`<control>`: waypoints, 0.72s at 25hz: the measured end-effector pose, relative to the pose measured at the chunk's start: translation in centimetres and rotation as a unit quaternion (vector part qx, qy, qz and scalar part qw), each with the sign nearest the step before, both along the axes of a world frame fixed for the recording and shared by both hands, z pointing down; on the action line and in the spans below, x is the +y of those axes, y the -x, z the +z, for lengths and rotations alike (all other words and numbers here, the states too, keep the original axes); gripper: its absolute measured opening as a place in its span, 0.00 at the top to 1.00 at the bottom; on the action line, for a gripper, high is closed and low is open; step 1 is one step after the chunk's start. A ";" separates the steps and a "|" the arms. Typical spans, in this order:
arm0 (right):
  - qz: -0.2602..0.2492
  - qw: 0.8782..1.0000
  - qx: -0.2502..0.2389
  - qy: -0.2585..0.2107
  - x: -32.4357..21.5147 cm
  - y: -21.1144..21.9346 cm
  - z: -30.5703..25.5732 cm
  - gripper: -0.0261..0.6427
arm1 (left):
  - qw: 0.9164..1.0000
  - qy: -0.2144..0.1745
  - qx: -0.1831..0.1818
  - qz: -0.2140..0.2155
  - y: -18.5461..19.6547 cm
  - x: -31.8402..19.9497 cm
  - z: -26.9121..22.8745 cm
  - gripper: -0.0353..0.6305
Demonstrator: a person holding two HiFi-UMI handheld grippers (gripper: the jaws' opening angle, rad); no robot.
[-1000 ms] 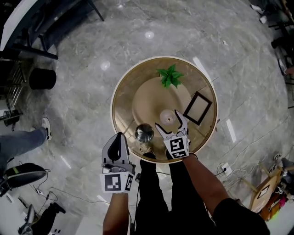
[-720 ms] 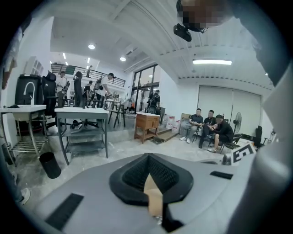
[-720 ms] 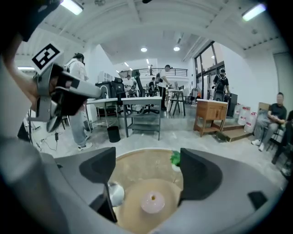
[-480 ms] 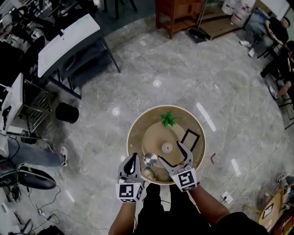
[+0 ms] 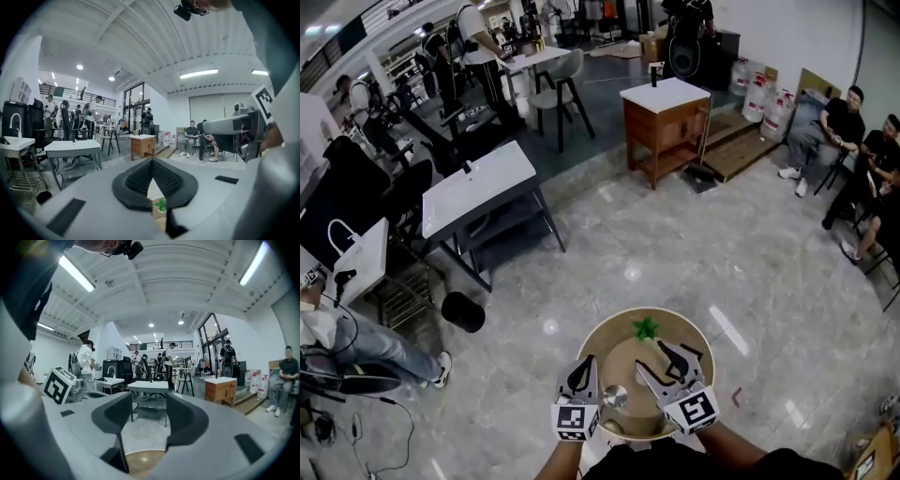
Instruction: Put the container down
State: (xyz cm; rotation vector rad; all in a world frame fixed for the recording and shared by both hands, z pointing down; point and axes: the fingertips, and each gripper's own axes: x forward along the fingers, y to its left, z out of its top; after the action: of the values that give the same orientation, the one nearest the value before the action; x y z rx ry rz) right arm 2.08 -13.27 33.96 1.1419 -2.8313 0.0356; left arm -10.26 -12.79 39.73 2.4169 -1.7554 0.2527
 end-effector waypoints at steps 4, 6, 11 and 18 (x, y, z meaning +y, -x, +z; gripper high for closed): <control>0.000 0.999 0.018 -0.029 1.1 -0.5 -1.5 0.67 | 0.999 -0.034 0.002 -0.018 1.2 0.5 -2.8 0.96; 0.005 0.999 0.024 -0.047 2.0 -1.2 -2.6 0.69 | 0.999 -0.040 0.012 -0.033 2.0 1.0 -3.2 0.96; 0.028 0.996 0.024 -0.078 2.7 -2.6 -3.8 0.89 | 0.998 -0.058 0.011 -0.034 2.0 1.8 -4.5 0.96; 0.050 0.996 0.031 -0.071 2.9 -4.3 -3.0 0.96 | 0.998 -0.054 0.014 -0.027 0.0 3.3 -4.4 0.96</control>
State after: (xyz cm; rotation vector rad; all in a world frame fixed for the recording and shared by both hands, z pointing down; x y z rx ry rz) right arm 6.41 -10.41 30.98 1.2882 -2.7580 -0.1949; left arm -10.27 -9.45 35.30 2.4283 -1.8656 0.1205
